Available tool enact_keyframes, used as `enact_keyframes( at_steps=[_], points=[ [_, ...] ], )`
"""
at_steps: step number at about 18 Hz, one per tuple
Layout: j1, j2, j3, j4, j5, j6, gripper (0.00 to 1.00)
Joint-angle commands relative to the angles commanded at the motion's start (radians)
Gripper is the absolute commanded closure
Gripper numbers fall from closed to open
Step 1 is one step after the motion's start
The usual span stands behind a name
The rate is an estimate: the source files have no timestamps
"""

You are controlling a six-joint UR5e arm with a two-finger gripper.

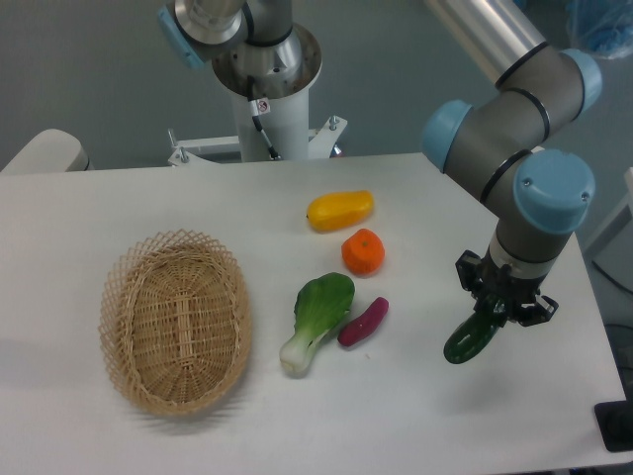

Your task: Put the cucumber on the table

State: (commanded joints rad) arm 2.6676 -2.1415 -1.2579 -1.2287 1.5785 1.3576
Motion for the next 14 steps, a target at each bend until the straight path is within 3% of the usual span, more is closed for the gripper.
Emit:
enact_keyframes(
  at_steps=[11, 14],
  points=[
    [0.006, 0.003, -0.003, -0.006, -0.009, 0.000, 0.65],
    [0.037, 0.037, -0.057, 0.000, -0.012, 0.005, 0.64]
  ],
)
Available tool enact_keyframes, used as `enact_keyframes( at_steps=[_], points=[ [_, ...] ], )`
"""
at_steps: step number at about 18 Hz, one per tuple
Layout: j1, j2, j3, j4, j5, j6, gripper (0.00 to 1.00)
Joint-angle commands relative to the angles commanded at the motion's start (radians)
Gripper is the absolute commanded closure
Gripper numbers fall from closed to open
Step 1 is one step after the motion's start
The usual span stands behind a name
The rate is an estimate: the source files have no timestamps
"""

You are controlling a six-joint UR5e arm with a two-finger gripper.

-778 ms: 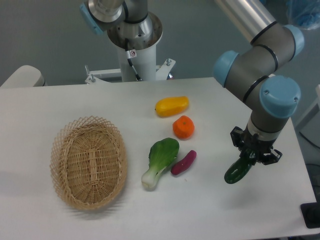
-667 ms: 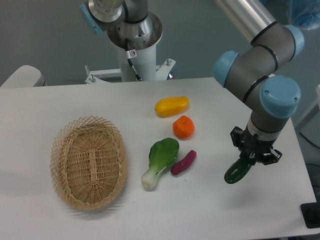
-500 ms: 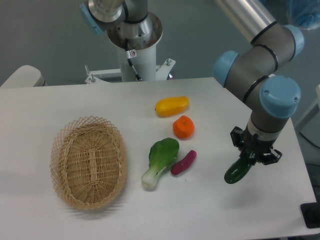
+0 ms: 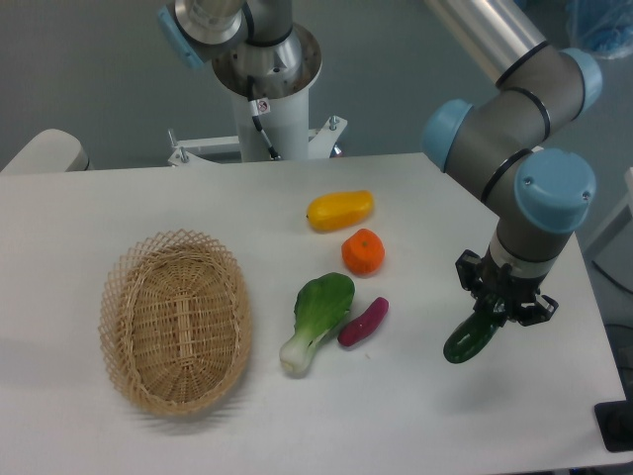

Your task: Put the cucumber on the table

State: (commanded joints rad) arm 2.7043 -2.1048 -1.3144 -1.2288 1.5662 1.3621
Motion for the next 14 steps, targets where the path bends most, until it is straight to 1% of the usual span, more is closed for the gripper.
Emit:
enact_keyframes(
  at_steps=[1, 3, 4, 7, 9, 10, 14],
  points=[
    [0.009, 0.008, -0.018, 0.005, 0.000, 0.030, 0.65],
    [0.037, 0.038, -0.069, 0.006, 0.000, 0.148, 0.65],
    [0.072, 0.061, -0.113, 0.012, -0.003, 0.214, 0.65],
    [0.127, 0.095, -0.183, 0.028, -0.037, 0.336, 0.65],
    [0.160, 0.114, -0.233, 0.069, -0.046, 0.405, 0.66],
    [0.173, 0.123, -0.265, 0.099, -0.046, 0.446, 0.66],
    [0.229, 0.140, -0.390, 0.201, -0.057, 0.561, 0.65]
  ],
)
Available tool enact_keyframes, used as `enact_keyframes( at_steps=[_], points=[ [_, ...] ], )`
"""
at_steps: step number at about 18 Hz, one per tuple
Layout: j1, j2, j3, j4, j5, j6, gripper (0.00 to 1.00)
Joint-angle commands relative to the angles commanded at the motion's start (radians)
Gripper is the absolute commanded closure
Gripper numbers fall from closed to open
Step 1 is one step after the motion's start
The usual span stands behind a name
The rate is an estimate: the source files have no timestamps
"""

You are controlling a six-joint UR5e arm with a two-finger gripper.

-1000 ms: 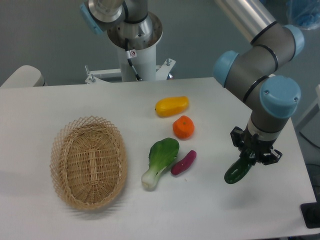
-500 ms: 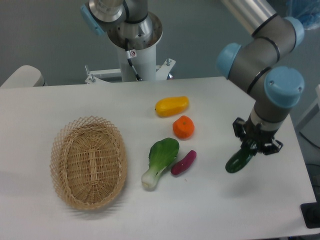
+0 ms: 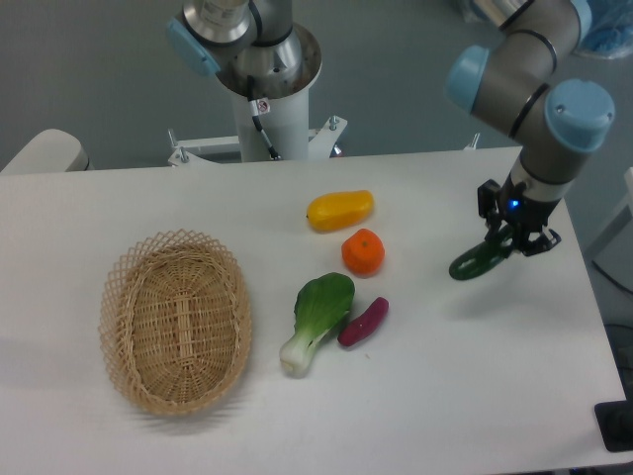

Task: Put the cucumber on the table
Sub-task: 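Carry the cucumber up and toward the orange, lowering it onto the table, then open the gripper to release the cucumber on the table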

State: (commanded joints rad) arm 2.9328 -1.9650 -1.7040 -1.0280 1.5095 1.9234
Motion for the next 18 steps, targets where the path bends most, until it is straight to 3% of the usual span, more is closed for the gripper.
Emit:
enact_keyframes(
  at_steps=[3, 9, 11, 12, 13, 15, 18],
  points=[
    [0.006, 0.000, -0.066, 0.089, -0.012, 0.009, 0.65],
    [-0.004, 0.029, -0.140, 0.100, -0.012, 0.008, 0.57],
    [-0.004, 0.035, -0.148, 0.100, -0.012, 0.008, 0.46],
    [-0.004, 0.035, -0.152, 0.100, -0.014, 0.009, 0.35],
    [-0.004, 0.035, -0.154, 0.100, -0.014, 0.009, 0.18],
    [-0.006, 0.035, -0.160, 0.100, -0.014, 0.006, 0.00],
    [-0.008, 0.035, -0.163, 0.098, -0.017, 0.002, 0.00]
  ],
)
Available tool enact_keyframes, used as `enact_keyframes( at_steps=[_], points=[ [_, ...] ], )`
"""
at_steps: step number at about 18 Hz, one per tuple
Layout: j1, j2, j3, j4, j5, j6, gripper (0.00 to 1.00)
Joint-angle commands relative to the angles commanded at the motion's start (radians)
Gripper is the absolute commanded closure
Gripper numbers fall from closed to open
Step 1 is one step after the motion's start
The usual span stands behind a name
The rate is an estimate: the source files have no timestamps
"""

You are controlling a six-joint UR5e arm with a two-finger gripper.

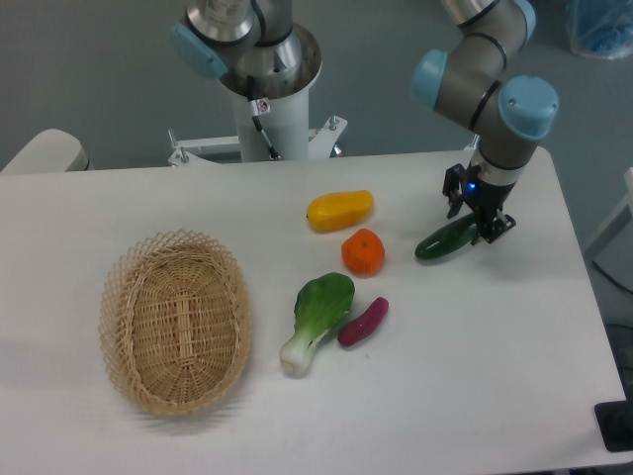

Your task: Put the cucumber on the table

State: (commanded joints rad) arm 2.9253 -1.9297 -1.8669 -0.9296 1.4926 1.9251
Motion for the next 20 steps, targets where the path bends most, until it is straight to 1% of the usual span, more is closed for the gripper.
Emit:
enact_keyframes(
  at_steps=[4, 6, 7, 9, 11, 12, 13, 16, 17, 20],
  points=[
    [-0.003, 0.006, 0.024, -0.002, 0.002, -0.008, 0.00],
    [-0.008, 0.009, 0.049, -0.002, 0.005, -0.009, 0.00],
    [-0.018, 0.008, 0.093, -0.009, 0.014, -0.008, 0.00],
    [-0.035, 0.002, 0.144, -0.020, 0.015, -0.011, 0.00],
    [-0.049, -0.009, 0.196, -0.031, 0.014, -0.043, 0.00],
    [-0.057, -0.021, 0.228, -0.046, 0.014, -0.066, 0.00],
    [-0.064, -0.031, 0.270, -0.076, 0.014, -0.075, 0.00],
    [-0.090, -0.067, 0.391, -0.196, 0.014, -0.084, 0.00],
    [-0.098, -0.084, 0.429, -0.224, 0.014, -0.110, 0.00],
    [-0.133, -0.130, 0.521, -0.259, 0.014, -0.202, 0.00]
  ],
)
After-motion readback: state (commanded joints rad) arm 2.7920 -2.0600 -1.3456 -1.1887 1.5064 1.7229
